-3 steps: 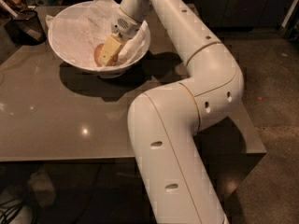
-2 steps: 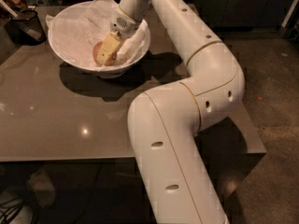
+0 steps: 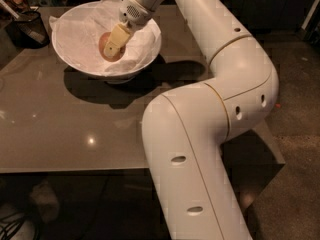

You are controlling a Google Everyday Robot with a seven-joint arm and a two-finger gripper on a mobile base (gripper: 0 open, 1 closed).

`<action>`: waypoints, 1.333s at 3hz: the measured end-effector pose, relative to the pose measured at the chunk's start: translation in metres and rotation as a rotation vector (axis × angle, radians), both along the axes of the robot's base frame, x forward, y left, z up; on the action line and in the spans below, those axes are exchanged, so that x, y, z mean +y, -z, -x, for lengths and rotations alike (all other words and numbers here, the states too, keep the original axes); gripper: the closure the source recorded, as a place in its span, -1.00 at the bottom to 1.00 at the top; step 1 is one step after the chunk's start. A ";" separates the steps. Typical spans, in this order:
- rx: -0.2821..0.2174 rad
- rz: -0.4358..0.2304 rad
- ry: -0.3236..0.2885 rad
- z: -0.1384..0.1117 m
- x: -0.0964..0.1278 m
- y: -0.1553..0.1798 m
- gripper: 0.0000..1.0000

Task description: Pick apple from white bowl

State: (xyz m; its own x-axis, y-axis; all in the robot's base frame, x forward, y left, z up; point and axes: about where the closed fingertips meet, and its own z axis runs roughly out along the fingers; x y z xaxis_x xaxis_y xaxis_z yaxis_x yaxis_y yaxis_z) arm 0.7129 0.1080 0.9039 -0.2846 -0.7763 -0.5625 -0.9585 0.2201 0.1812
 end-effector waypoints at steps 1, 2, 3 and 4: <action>-0.021 -0.008 -0.026 0.009 -0.001 -0.015 1.00; -0.053 -0.029 -0.090 0.029 -0.001 -0.042 1.00; -0.080 -0.027 -0.132 0.049 -0.003 -0.066 1.00; -0.101 -0.041 -0.168 0.068 -0.006 -0.087 1.00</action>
Offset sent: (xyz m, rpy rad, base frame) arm -0.0753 -0.0156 0.0763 0.0258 -0.0643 0.1931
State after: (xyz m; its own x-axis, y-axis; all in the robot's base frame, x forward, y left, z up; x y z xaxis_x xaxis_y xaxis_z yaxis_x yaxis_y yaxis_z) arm 0.6446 0.1016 0.9909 -0.0930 -0.7837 -0.6141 -0.9949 0.0494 0.0877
